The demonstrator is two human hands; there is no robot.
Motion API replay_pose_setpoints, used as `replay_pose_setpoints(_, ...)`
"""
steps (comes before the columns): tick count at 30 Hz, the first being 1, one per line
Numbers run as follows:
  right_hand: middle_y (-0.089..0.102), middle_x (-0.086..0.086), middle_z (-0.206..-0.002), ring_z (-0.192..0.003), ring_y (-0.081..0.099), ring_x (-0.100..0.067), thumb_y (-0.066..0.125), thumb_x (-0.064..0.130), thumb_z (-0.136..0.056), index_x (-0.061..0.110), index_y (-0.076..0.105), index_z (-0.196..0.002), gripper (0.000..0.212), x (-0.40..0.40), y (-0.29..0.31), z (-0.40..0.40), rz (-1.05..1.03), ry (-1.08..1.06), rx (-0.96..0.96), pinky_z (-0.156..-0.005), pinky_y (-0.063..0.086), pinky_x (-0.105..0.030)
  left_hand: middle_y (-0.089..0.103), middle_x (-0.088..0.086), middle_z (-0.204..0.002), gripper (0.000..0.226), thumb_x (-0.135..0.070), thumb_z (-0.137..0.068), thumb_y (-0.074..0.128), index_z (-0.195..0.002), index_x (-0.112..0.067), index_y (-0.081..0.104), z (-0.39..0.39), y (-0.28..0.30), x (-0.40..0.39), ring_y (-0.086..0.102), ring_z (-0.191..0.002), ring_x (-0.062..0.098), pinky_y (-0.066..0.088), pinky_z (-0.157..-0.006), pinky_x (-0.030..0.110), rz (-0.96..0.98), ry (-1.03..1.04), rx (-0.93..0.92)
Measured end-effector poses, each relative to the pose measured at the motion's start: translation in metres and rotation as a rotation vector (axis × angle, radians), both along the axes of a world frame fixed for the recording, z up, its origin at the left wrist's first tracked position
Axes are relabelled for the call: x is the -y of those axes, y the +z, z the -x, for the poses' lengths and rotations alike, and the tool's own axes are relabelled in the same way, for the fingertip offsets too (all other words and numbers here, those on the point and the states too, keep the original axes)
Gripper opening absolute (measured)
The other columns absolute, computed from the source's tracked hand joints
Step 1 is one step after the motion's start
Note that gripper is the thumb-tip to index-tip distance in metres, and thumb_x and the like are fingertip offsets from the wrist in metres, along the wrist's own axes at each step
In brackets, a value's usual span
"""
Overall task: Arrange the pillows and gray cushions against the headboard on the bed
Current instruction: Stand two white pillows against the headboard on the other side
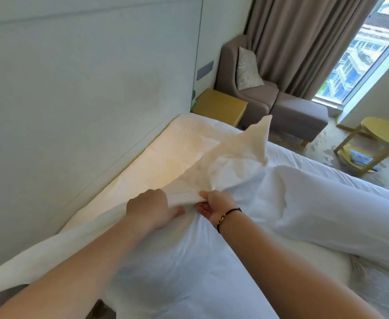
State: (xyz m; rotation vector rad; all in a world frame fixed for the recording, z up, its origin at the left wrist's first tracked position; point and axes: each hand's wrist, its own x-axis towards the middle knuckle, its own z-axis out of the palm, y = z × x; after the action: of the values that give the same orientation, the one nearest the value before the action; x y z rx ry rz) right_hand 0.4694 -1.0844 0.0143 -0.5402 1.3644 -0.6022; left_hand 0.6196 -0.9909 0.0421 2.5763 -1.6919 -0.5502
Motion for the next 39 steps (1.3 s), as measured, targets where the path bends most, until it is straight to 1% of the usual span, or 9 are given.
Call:
replay_pose_setpoints(4,0.064,-0.013,-0.064,-0.042,0.059,-0.019,0.073,0.011,-0.082,0.0,0.061,-0.084,0.017,-0.013,-0.02,0.027,0.121,0.109,-0.182,-0.046,0.055,-0.029,0.062,-0.004,-0.097,0.077,-0.092,-0.065,0.042,-0.097,-0.024,0.059,0.017,-0.051,-0.022,0.06,-0.086,0.02,0.045,-0.068,0.035,0.107,0.038,0.037)
replay_pose_setpoints(9,0.053,0.008,-0.046,-0.046,0.048,-0.011,0.059,0.065,-0.078,0.019,0.044,-0.052,0.054,0.019,-0.012,0.07,0.8,0.875,-0.886,-0.046,0.041,-0.028,0.062,-0.005,-0.079,0.066,-0.089,-0.073,0.036,-0.077,-0.025,0.051,0.039,-0.07,-0.035,0.055,-0.068,0.017,0.036,-0.061,0.034,0.109,0.091,0.067)
replay_pose_setpoints(13,0.064,0.015,-0.111,-0.104,0.057,-0.011,0.048,0.082,-0.071,0.038,0.061,-0.102,0.055,0.063,-0.003,0.086,1.437,1.121,-1.014,-0.084,0.047,-0.03,0.056,-0.007,-0.063,0.062,-0.083,-0.08,0.034,-0.066,-0.025,0.049,0.041,-0.066,-0.04,0.051,-0.057,0.012,0.033,-0.06,0.034,0.081,0.16,0.011)
replay_pose_setpoints(15,0.043,0.014,-0.148,-0.138,0.034,-0.013,0.045,0.087,-0.07,0.043,0.047,-0.133,0.077,0.085,-0.01,0.085,1.424,1.391,-0.95,-0.112,0.027,-0.039,0.055,-0.006,-0.065,0.055,-0.074,-0.087,0.036,-0.067,-0.024,0.049,0.039,-0.063,-0.042,0.053,-0.06,0.013,0.032,-0.058,0.034,0.092,0.17,-0.015)
replay_pose_setpoints(18,0.023,0.018,-0.158,-0.148,0.012,-0.009,0.044,0.092,-0.064,0.047,0.024,-0.147,0.096,0.107,-0.028,0.079,1.243,1.662,-0.871,-0.121,0.003,-0.043,0.051,-0.005,-0.062,0.048,-0.059,-0.096,0.039,-0.063,-0.024,0.042,0.039,-0.058,-0.046,0.05,-0.059,0.015,0.028,-0.055,0.034,0.168,0.201,-0.005)
replay_pose_setpoints(25,0.032,0.014,-0.155,-0.146,0.019,-0.008,0.047,0.088,-0.063,0.043,0.022,-0.147,0.099,0.123,-0.063,0.068,1.461,1.515,-0.907,-0.12,0.002,-0.04,0.05,-0.007,-0.071,0.03,-0.037,-0.099,0.045,-0.071,-0.025,0.045,0.047,-0.059,-0.055,0.053,-0.069,0.02,0.045,-0.06,0.037,0.323,0.282,0.003)
replay_pose_setpoints(29,0.053,0.018,-0.137,-0.134,0.039,-0.004,0.037,0.082,-0.072,0.043,0.045,-0.131,0.071,0.125,-0.079,0.06,1.427,1.502,-0.912,-0.12,0.008,-0.039,0.063,-0.011,-0.093,0.021,-0.042,-0.096,0.047,-0.099,-0.027,0.062,0.046,-0.067,-0.063,0.06,-0.089,0.018,0.05,-0.074,0.038,0.359,0.27,0.026)
replay_pose_setpoints(34,0.067,0.014,-0.094,-0.097,0.062,-0.01,0.021,0.056,-0.094,0.034,0.056,-0.088,0.041,0.123,-0.091,0.042,1.501,1.44,-1.002,-0.11,0.026,-0.034,0.063,-0.01,-0.123,0.077,-0.083,-0.079,0.034,-0.132,-0.031,0.052,0.009,-0.074,-0.076,0.058,-0.11,0.016,0.044,-0.091,0.035,0.157,0.341,0.134)
replay_pose_setpoints(39,0.064,0.009,-0.077,-0.082,0.059,-0.021,0.027,0.05,-0.097,0.03,0.042,-0.071,0.037,0.112,-0.093,0.022,1.517,1.338,-1.091,-0.087,0.04,-0.035,0.067,-0.008,-0.094,0.057,-0.073,-0.088,0.028,-0.093,-0.029,0.063,-0.02,-0.083,-0.078,0.063,-0.089,0.017,0.043,-0.073,0.035,0.161,0.331,0.203)
